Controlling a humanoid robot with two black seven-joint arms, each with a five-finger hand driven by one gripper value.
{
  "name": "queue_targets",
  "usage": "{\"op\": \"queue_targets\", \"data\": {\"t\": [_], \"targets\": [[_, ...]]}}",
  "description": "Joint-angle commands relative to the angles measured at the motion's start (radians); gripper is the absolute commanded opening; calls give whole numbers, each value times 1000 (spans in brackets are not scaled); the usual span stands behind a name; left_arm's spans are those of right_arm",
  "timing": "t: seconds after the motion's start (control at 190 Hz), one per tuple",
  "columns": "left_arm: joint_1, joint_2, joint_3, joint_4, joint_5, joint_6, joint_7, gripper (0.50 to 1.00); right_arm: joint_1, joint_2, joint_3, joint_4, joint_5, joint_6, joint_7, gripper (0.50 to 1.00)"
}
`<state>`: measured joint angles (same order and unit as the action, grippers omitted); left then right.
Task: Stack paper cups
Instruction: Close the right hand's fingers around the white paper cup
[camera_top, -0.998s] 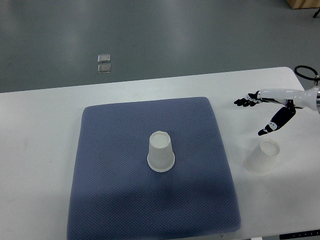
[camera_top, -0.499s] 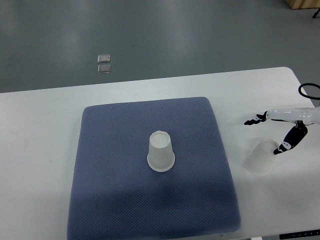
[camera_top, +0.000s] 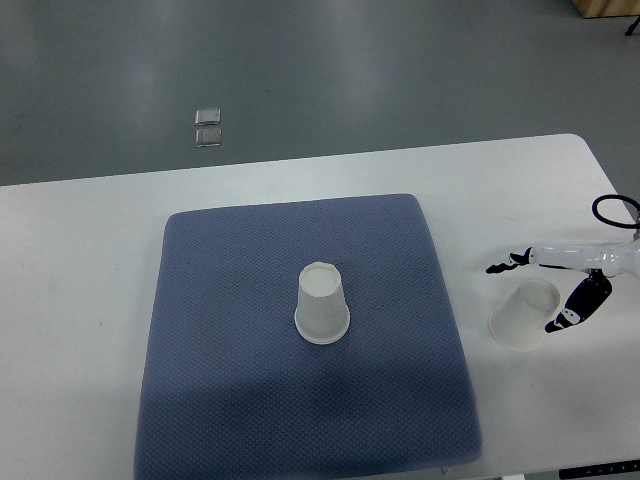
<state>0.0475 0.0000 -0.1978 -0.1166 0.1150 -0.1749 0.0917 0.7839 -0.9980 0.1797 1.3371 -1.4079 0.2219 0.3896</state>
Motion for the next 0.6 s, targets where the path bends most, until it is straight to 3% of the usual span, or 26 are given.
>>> {"op": "queue_targets", "data": {"t": [0.0, 0.194, 0.383, 0.525, 0.593], "targets": [[0, 0, 0, 0, 0, 0, 0, 1000, 0, 1, -31, -15, -3, -53, -3, 921], [0, 0, 0, 0, 0, 0, 0, 1000, 5, 7, -89, -44, -13, -125, -3, 907], [0, 0, 0, 0, 0, 0, 0, 1000, 3, 7, -95, -47, -23, -130, -3, 901], [0, 0, 0, 0, 0, 0, 0, 1000, 3, 7, -95, -47, -22, -130, -3, 830], [0, 0, 0, 0, 0, 0, 0, 1000, 3, 13, -95, -47, -22, -130, -3, 823]]}}
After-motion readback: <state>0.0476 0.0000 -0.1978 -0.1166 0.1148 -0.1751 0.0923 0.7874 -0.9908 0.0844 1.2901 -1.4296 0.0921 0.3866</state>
